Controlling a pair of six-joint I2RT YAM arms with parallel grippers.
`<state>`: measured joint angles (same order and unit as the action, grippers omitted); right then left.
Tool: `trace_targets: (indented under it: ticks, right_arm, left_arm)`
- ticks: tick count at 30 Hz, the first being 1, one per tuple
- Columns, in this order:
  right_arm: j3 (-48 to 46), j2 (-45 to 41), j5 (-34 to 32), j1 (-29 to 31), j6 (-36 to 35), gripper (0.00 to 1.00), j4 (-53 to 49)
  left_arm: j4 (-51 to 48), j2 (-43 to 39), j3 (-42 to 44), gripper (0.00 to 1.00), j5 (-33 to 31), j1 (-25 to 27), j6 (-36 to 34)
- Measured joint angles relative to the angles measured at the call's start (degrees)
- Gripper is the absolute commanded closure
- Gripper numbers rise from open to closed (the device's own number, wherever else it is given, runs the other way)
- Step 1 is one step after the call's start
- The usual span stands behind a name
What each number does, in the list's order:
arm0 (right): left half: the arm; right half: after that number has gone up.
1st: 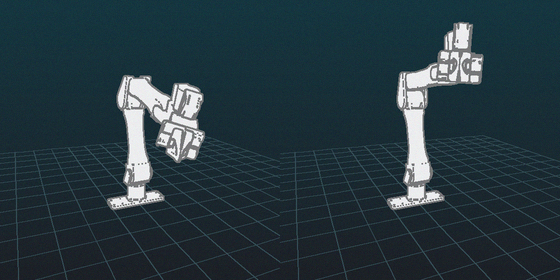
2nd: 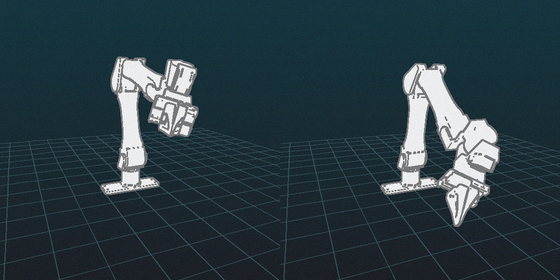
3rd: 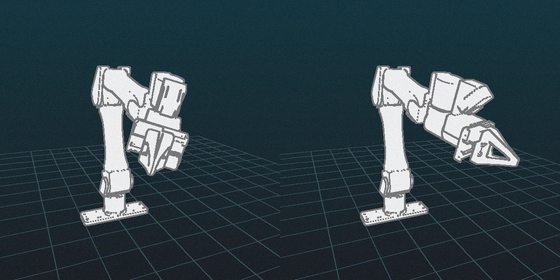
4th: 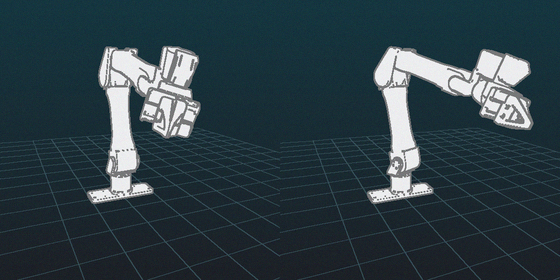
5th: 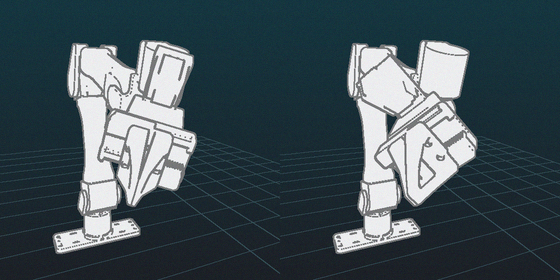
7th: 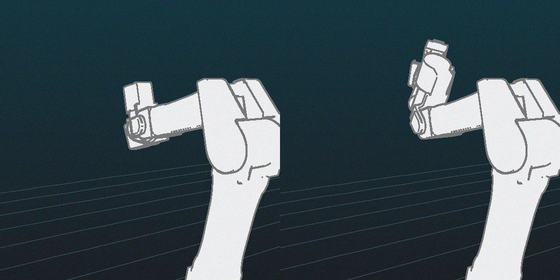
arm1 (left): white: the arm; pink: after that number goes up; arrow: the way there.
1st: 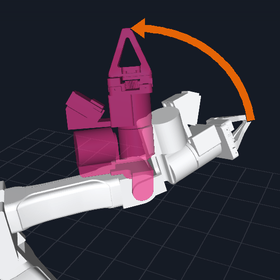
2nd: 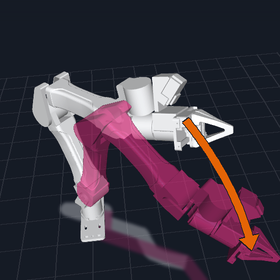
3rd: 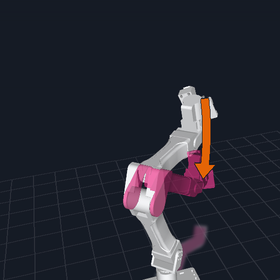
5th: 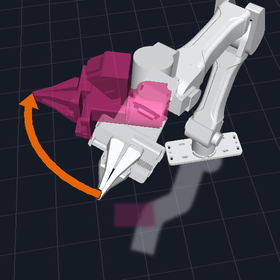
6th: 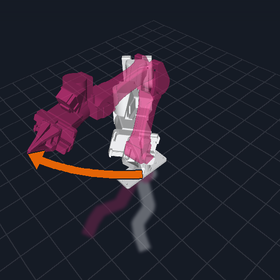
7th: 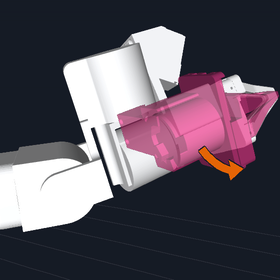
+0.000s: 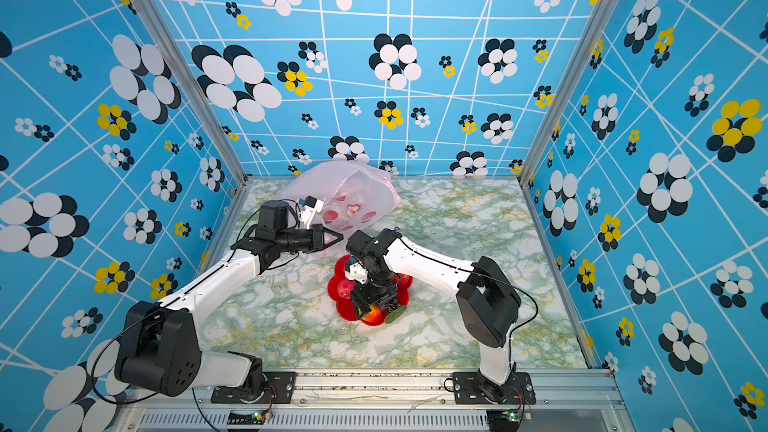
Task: Place the fruits into the plastic bag
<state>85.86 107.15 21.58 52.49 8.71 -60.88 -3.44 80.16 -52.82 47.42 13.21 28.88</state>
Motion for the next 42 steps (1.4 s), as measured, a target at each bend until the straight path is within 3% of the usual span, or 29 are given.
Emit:
trace_targets:
  ticks: [34, 42]
  right_arm:
    - [0.04, 4.42, -3.08, 0.39, -0.39, 0.31, 0.37]
    - [0.11, 5.81, -3.08, 0.39, -0.37, 0.39, 1.33]
  left_arm:
    - [0.02, 0.44, 0.00, 1.00, 0.46, 0.00, 0.02]
    - [0.02, 0.44, 0.00, 1.00, 0.63, 0.00, 0.04]
